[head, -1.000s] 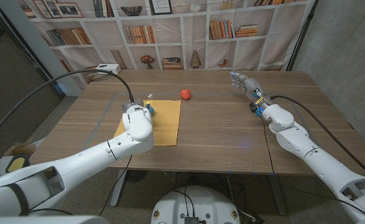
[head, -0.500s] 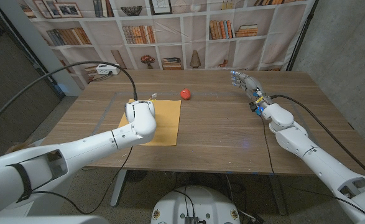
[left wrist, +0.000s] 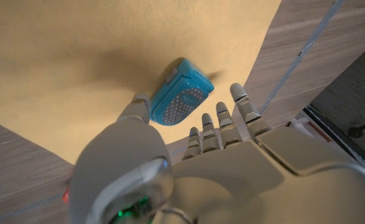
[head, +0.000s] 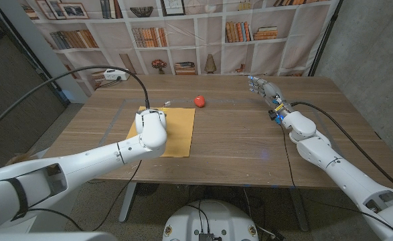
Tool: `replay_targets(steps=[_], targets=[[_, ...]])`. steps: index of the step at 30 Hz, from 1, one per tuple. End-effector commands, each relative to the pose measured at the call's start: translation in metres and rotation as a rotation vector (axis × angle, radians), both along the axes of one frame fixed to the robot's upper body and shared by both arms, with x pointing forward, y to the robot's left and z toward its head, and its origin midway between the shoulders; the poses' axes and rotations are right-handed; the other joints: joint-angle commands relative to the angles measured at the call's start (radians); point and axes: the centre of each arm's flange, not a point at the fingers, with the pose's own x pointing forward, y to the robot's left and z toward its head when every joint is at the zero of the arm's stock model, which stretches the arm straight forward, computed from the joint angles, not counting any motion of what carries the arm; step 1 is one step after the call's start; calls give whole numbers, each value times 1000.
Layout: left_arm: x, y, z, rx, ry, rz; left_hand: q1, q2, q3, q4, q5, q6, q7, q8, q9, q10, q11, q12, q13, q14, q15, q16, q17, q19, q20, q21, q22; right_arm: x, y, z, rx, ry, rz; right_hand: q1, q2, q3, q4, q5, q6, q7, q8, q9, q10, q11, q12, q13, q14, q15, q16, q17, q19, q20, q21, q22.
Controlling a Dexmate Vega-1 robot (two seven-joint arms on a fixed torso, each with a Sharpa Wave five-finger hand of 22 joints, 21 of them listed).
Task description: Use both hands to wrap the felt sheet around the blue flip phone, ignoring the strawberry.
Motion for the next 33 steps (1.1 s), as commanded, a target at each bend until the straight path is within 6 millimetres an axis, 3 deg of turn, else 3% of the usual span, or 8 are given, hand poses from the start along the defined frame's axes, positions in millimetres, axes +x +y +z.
replay_targets(steps=[1,4,8,15,20,26,30,33], targets=[[-40,-14,20,76,-134,-70,-33,-4,-19,5,8,37,-4,29,-1,45,-9,29,-3,9,-23,21,-3,-32,6,-23,4,-2,0,-1,8,-4,-1,1,-3,-3,1,-2,9,-4,-3,5,6,1,-3,3,10,0,4,3,13,-1,1,5],[-48,-18,19,138,-120,-65,-44,-8,-24,1,11,104,-24,50,-1,91,-31,58,1,14,-38,28,-5,-56,9,-45,6,-3,1,-3,13,0,-2,1,-3,-4,2,-2,9,-4,-3,5,6,1,-3,3,10,-1,4,3,14,-2,1,5],[-55,-19,18,215,-53,-64,-25,-30,-25,-29,12,135,-70,54,0,72,-43,62,6,-36,-36,12,-9,-121,16,-81,7,-4,3,-4,13,3,-1,-1,-2,-4,3,-2,9,-4,-3,5,5,0,-3,3,9,0,3,4,15,-3,2,5],[-67,-15,15,320,6,-60,-27,-51,-40,-47,17,128,-74,40,3,-9,-40,52,15,-154,-13,-3,-6,-230,24,-142,9,-8,7,-7,15,3,1,-5,1,-6,7,-2,9,-3,-3,5,5,0,-4,3,9,-1,3,5,15,-3,1,5],[-79,-14,10,355,42,-49,-27,-52,-43,-52,19,190,-81,60,6,-20,-40,58,18,-166,-10,5,-6,-238,28,-154,10,-15,7,-11,23,-2,-6,-7,2,-8,9,-3,9,-4,-4,5,5,2,-4,3,10,0,4,5,15,-4,1,5],[-90,-9,4,416,90,-22,-5,-49,-37,-68,21,174,-75,49,8,3,-53,76,21,-149,-25,16,-10,-230,28,-158,10,-20,10,-16,26,0,-11,-10,4,-9,11,-3,10,-2,-3,5,5,1,-5,3,9,0,3,6,16,-5,1,5],[-95,-6,0,443,126,-27,15,-46,-32,-83,22,174,-91,46,10,-30,-48,70,23,-191,-9,3,-15,-238,26,-168,11,-21,15,-17,23,1,-5,-12,5,-10,13,-3,11,-2,-3,5,6,0,-5,4,9,0,3,6,15,-5,1,5],[-98,-5,-5,472,148,-10,43,-36,-22,-96,23,179,-119,46,11,-48,-47,68,24,-208,-7,4,-18,-244,26,-177,10,-23,17,-17,26,-3,-5,-13,6,-11,14,-3,11,-1,-3,6,6,1,-5,4,8,1,3,7,15,-5,1,5]])
